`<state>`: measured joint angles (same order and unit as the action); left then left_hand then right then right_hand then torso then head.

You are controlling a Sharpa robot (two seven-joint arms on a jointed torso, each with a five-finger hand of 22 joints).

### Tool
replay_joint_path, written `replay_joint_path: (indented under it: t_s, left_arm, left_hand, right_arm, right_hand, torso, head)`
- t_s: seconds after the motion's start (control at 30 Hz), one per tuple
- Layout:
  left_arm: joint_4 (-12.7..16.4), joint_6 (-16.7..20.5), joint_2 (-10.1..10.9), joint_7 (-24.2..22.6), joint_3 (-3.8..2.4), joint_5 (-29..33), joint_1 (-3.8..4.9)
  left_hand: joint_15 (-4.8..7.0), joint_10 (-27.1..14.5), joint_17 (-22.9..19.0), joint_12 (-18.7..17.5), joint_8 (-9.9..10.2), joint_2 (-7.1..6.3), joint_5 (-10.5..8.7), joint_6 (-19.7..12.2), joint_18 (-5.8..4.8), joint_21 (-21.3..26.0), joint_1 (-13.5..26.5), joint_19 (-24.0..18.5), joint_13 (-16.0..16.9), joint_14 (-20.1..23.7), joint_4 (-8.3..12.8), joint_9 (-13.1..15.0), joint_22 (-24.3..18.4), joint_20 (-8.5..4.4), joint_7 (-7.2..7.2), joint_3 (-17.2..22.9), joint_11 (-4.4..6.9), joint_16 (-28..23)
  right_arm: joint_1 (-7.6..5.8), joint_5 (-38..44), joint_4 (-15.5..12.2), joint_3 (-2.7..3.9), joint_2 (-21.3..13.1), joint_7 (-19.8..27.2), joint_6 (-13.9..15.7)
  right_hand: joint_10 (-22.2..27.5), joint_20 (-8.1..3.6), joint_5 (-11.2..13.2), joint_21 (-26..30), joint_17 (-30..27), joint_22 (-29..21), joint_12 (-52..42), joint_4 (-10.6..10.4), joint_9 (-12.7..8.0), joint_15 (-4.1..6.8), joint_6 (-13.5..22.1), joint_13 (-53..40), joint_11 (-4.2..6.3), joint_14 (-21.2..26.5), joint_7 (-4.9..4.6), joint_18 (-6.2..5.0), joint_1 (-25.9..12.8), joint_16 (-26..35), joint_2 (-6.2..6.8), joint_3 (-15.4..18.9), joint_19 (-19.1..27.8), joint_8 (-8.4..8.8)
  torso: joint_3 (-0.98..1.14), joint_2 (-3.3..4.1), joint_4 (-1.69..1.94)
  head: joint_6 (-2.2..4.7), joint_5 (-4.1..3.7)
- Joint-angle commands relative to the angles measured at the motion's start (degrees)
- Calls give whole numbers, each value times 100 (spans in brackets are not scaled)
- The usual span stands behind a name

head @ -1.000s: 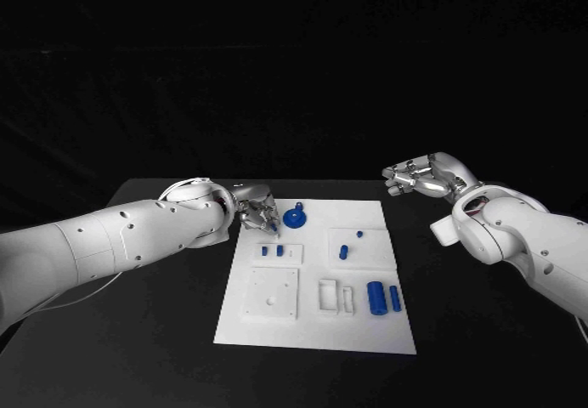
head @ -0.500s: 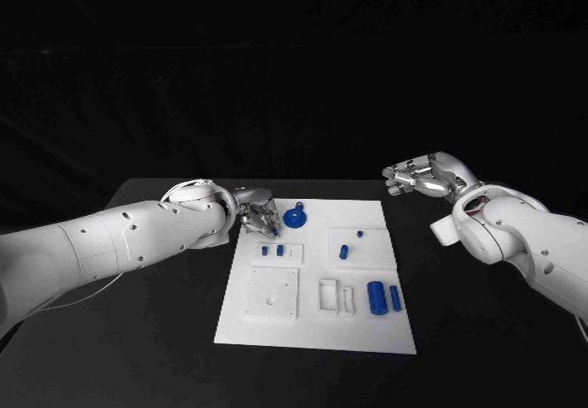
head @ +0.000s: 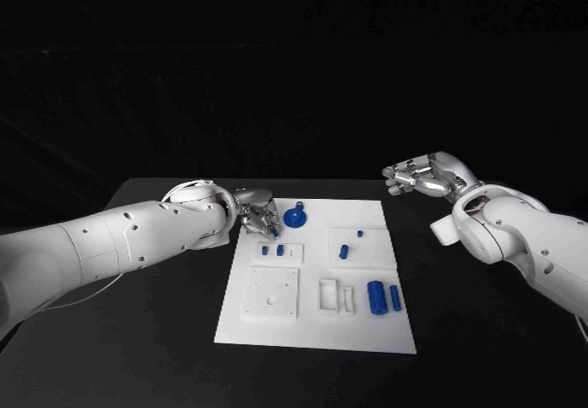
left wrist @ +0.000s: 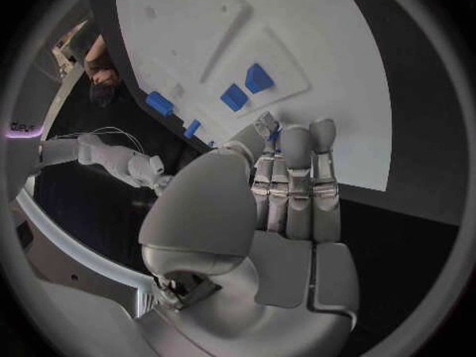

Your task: Assemble the parts on the task board

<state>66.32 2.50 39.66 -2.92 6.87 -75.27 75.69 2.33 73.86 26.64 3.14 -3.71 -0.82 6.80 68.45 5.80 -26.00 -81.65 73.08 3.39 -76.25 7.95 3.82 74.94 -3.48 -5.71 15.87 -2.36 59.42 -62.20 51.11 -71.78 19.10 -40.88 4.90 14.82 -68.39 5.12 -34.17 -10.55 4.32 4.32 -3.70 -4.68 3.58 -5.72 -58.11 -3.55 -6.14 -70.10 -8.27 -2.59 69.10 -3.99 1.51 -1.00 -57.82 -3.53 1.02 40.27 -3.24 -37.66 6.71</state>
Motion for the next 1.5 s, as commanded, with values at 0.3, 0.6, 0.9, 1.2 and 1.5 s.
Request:
replay_joint_path:
  t_s: [0.3,0.6,0.9,1.2,1.5]
  left_arm:
    - [-18,32,-42,-77,40,22,-13]
    - [-8,54,-50,-79,56,22,-14]
    - [22,70,-69,-101,62,21,-13]
    - [51,33,-85,-105,62,9,-13]
    - [47,-118,-93,75,64,-158,-13]
  left_hand:
    - [1,-38,-3,20,9,41,4,-41,62,37,-19,-29,4,12,19,4,105,1,9,-8,-23,-27]
    - [2,-34,0,20,8,50,4,-36,62,39,-20,-24,4,8,9,5,105,1,9,-11,-22,-28]
    - [4,-27,1,20,7,58,3,-29,61,41,-25,-21,4,5,6,6,104,0,11,-12,-18,-28]
    - [7,-10,2,21,7,64,-1,-12,56,49,-17,-18,5,6,-7,7,103,-3,16,-28,-10,-32]
    - [0,-28,13,22,9,57,-19,-33,53,58,-27,-44,5,50,-8,4,109,1,12,-58,-17,-23]
  right_arm:
    - [2,29,-8,6,-4,62,-31]
    - [2,29,-8,6,-6,61,-33]
    - [2,29,-3,6,0,60,-37]
    - [2,29,0,6,7,60,-41]
    - [2,29,0,6,6,59,-44]
  right_hand:
    - [35,-2,-21,19,-8,-7,24,11,7,0,25,1,-11,25,-7,8,-19,28,-20,-36,42,-4]
    - [35,-2,-21,19,-8,-7,24,11,7,0,25,1,-11,25,-7,8,-19,28,-20,-36,42,-4]
    - [35,-2,-21,19,-8,-7,24,11,7,0,25,1,-11,25,-7,8,-19,28,-20,-36,42,-4]
    - [35,-2,-21,19,-8,-7,24,11,7,0,25,1,-11,25,-7,8,-19,28,-20,-36,42,-4]
    - [35,-2,-21,19,-8,-7,24,11,7,0,25,1,-11,25,-7,8,-19,28,-20,-36,42,-4]
  torso:
    - [2,-1,-2]
    - [4,1,-5]
    - [0,1,-4]
    - [0,1,-3]
    - [3,2,-2]
  head:
    - [-10,-15]
    - [-10,-24]
    - [-10,-28]
    - [-13,-36]
    - [-20,-47]
